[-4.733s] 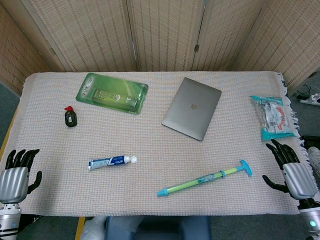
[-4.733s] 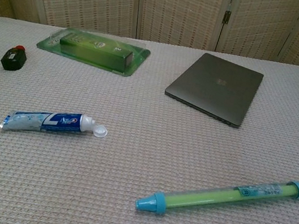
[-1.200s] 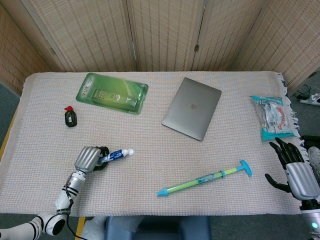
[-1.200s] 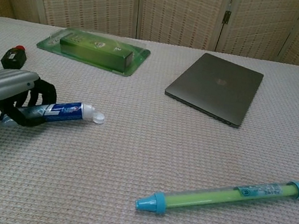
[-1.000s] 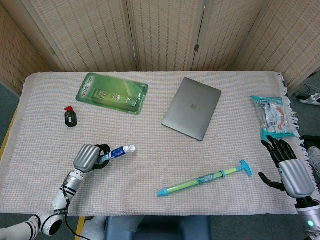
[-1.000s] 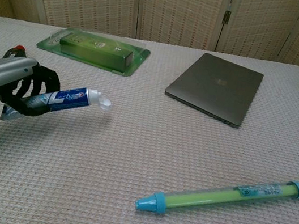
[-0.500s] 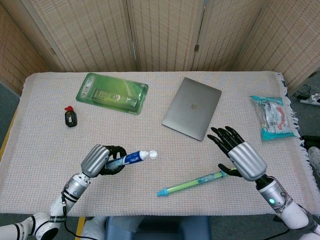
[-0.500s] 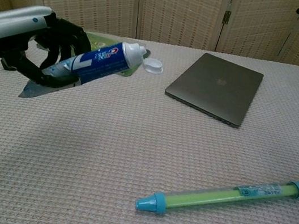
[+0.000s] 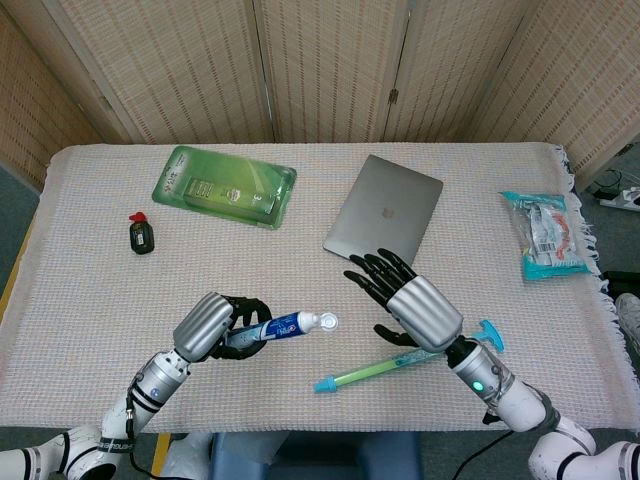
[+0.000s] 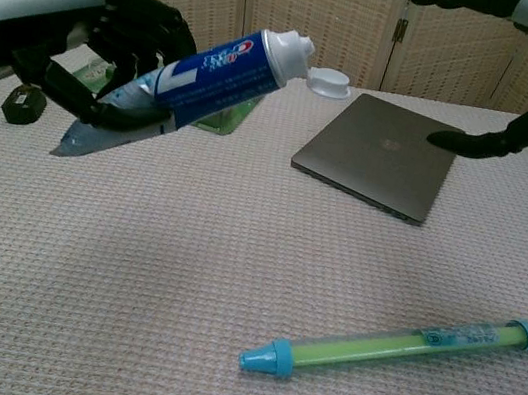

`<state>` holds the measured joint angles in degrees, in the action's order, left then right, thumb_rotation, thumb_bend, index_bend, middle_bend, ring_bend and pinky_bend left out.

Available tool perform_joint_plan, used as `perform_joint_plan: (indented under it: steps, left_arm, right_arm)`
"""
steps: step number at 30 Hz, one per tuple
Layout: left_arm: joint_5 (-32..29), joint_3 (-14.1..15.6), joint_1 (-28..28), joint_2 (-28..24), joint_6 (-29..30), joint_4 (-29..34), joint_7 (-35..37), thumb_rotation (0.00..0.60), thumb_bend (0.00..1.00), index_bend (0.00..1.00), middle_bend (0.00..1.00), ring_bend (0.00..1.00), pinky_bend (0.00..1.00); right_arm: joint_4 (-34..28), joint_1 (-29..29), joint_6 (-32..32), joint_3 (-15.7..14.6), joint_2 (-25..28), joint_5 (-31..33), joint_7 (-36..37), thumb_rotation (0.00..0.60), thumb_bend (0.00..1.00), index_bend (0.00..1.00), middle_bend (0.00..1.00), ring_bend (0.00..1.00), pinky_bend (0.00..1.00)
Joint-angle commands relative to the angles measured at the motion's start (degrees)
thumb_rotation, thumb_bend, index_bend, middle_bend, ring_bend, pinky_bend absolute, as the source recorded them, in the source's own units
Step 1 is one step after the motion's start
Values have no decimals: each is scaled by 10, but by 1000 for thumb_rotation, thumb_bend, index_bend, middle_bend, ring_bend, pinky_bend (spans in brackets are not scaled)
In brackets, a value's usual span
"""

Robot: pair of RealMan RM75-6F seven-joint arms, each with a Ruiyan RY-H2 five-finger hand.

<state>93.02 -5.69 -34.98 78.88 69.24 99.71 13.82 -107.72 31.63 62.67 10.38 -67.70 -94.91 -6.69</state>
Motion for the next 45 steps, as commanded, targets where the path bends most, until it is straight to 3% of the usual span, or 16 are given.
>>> perform_joint_plan:
  steps: [1, 20, 40, 45]
  left_arm:
    - [-1, -1, -2, -1, -2, 4, 0, 600, 718, 808, 834, 747, 742]
    - [-6, -6, -13, 10, -5, 5, -21, 600, 721, 810, 836, 748, 741]
    - [-4, 6, -8, 37, 3, -37, -94, 600, 721, 837, 870, 774, 742]
    - [2, 8, 1, 45, 25, -50, -65, 600, 721, 836, 870, 773, 741]
  right_arm:
    - [-1, 15, -6, 7, -19, 9, -13, 600, 339, 0, 0, 0, 0]
    - [-1, 77, -26, 32, -89, 55, -79, 600, 338, 0, 0, 0, 0]
    - [-25, 100, -27, 39, -81, 91, -110, 600, 339, 0, 0, 0, 0]
    - [-56, 99, -41, 32, -47, 94, -63, 600, 338, 0, 0, 0, 0]
